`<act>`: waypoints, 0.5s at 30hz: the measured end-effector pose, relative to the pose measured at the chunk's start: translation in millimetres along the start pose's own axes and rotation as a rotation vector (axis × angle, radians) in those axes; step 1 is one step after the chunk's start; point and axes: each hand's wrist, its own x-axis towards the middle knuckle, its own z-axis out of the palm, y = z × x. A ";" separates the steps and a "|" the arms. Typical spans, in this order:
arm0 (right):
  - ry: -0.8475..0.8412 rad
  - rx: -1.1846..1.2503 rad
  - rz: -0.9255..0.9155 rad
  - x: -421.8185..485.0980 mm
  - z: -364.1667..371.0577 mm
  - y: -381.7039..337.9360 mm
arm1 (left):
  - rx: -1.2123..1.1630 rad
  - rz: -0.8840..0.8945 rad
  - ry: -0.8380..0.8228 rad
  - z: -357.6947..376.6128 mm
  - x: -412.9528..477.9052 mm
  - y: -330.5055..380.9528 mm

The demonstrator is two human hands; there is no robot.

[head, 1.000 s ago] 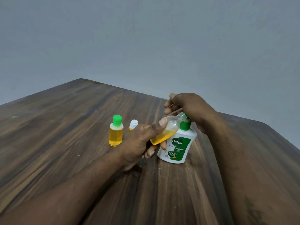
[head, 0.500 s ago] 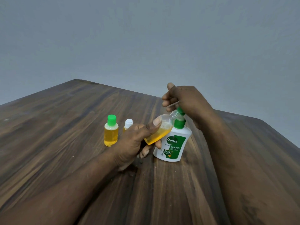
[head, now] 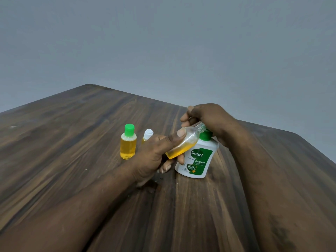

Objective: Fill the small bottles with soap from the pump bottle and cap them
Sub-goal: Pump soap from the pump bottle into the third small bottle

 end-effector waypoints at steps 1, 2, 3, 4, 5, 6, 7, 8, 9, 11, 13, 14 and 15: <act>-0.004 -0.006 0.003 -0.2 0.5 0.8 | 0.001 0.000 -0.003 0.3 -0.4 -0.1; -0.004 -0.010 -0.002 0.0 0.8 1.7 | 0.002 0.000 -0.004 0.5 -0.6 -0.3; -0.002 -0.008 -0.007 0.5 0.7 1.9 | 0.004 0.000 -0.003 0.3 -0.5 -0.7; -0.001 -0.005 -0.011 0.9 0.4 1.6 | 0.007 0.001 -0.002 0.2 -0.3 -1.0; 0.002 0.000 -0.017 1.4 -0.4 0.5 | 0.008 0.004 -0.002 0.0 0.0 -1.2; 0.011 0.009 -0.030 1.7 -1.3 -0.7 | 0.006 0.008 -0.005 -0.1 0.6 -1.3; 0.028 0.022 -0.052 1.8 -2.4 -2.0 | 0.000 0.012 -0.011 0.0 0.8 -1.4; 0.045 0.035 -0.077 1.6 -3.9 -3.5 | -0.004 0.015 -0.016 0.1 1.5 -1.3; 0.056 0.049 -0.101 0.6 -5.4 -5.2 | -0.006 0.016 -0.020 0.3 2.0 -1.1; 0.067 0.098 -0.129 -2.3 -8.2 -8.8 | -0.005 0.011 -0.019 0.1 2.8 -0.8; 0.101 0.125 -0.139 -3.9 -12.4 -11.5 | -0.007 0.003 -0.015 -0.4 3.3 -1.0; 0.132 0.127 -0.139 -3.6 -14.4 -11.9 | -0.007 0.001 -0.012 -0.4 3.1 -0.8; 0.165 0.129 -0.137 -2.3 -15.9 -11.3 | -0.005 0.000 -0.012 -0.2 2.9 -0.5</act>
